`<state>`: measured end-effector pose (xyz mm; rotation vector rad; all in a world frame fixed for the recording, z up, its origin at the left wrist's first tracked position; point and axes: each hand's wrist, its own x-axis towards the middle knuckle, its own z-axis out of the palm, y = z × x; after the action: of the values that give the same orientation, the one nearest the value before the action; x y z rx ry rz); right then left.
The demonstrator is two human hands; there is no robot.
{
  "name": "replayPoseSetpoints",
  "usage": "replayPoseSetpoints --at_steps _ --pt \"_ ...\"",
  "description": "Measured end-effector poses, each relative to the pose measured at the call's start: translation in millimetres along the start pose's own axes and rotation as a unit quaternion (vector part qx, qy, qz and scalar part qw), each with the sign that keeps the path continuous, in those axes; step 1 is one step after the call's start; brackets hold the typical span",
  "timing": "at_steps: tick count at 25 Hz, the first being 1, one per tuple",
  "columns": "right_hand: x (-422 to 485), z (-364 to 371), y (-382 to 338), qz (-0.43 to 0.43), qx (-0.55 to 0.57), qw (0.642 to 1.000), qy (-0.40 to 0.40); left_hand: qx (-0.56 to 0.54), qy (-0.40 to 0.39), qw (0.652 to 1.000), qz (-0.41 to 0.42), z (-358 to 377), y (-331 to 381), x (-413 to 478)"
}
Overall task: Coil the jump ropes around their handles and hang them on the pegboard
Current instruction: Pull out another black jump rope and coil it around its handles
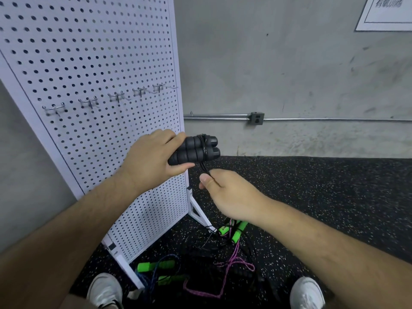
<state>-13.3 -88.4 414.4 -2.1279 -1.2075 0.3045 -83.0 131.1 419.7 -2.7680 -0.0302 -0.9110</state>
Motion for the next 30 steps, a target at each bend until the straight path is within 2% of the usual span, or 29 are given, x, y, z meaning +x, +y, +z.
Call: replayPoseSetpoints --at_steps 5,9,13,16,19,21,24,26,27,28,30 --pt "-10 -24 -10 -0.065 -0.096 0.992 0.054 0.012 -0.018 1.0 -0.013 5 -9 -1" --pt "-1 -37 -3 -0.113 -0.231 0.959 0.119 -0.021 -0.039 0.998 0.043 15 0 -3" --pt "9 -52 11 -0.122 -0.276 0.946 0.118 -0.062 -0.056 0.992 0.097 16 11 -10" --pt "18 -61 22 -0.126 -0.242 0.954 0.12 -0.101 -0.065 0.985 0.126 10 23 -13" --pt "25 -66 36 -0.142 -0.183 0.966 0.113 -0.136 -0.039 0.982 0.128 -6 37 -16" --pt "28 -64 46 -0.152 -0.107 0.977 0.103 -0.169 -0.017 0.979 0.115 -20 45 -19" --pt "35 -54 54 -0.129 -0.006 0.99 0.057 -0.214 -0.029 0.972 0.089 -38 55 -29" --pt "34 -46 50 -0.091 0.137 0.986 0.023 -0.237 -0.044 0.968 0.066 -44 56 -31" --pt "32 -43 45 -0.08 0.171 0.982 0.021 -0.238 -0.043 0.969 0.056 -46 56 -30" --pt "30 -38 41 -0.069 0.176 0.982 0.022 -0.231 -0.037 0.971 0.047 -47 54 -28" --pt "25 -23 36 -0.04 0.096 0.994 0.022 -0.198 -0.021 0.98 0.021 -47 47 -22"
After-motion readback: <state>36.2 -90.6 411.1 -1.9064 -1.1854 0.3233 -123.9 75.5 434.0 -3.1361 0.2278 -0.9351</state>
